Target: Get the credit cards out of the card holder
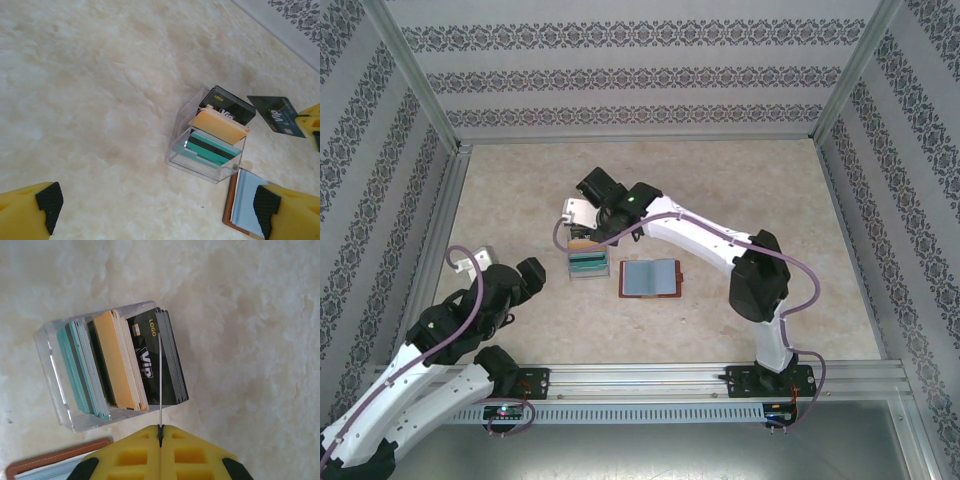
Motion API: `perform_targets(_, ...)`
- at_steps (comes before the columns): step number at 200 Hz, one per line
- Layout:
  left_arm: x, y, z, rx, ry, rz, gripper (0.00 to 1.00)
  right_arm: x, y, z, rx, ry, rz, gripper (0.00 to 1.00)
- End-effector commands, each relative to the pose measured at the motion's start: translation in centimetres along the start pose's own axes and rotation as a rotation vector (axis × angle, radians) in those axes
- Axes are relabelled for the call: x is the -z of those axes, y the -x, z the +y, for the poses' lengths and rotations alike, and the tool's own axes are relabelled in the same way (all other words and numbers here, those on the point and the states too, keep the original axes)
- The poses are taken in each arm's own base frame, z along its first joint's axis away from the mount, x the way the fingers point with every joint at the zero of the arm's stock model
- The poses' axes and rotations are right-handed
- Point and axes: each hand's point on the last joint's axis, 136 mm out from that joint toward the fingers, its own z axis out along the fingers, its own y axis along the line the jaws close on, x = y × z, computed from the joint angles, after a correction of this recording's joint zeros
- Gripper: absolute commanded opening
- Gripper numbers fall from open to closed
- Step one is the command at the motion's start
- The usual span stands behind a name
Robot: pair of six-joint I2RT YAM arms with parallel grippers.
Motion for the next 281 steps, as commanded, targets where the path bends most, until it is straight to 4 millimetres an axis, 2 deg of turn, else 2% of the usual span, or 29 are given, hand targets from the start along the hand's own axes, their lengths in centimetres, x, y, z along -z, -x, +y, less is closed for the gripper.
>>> perform_targets(1,0.0,-0.4,2.3,0.007,0.077,-0.008,1.0,-0.5,0.2,-0.5,0.111,-0.062,0.058,0.0)
perform_targets(39,-0.1,-0.7,2.5,0.016,0.077,0.002,1.0,-1.9,1.2,-0.9,0.164,-0.108,0.072,0.0)
perform_targets(116,-0.2,-0.8,2.7,0.016,0.086,0.003,1.0,-3.7,1.8,0.8,0.173,-0.053,0.07,0.0)
perform_targets(142,-0.3,-0.8,2.7,0.013,0.086,-0.001,1.0,-4.2,1.6,1.1,0.176,-0.051,0.083,0.0)
perform_targets(182,-0.5,-0.8,2.5,0.01,0.082,-0.006,1.0,-3.8,1.8,0.6,0.175,-0.068,0.076,0.0)
perform_targets(226,-0.5,-0.9,2.5,0.005,0.081,0.0,1.0,-5.2,1.1,1.2,0.168,-0.053,0.099,0.0)
perform_targets(281,-0.4,-1.0,2.7,0.013,0.077,0.001,1.0,-6.3,0.7,0.7,0.147,-0.077,0.121,0.0)
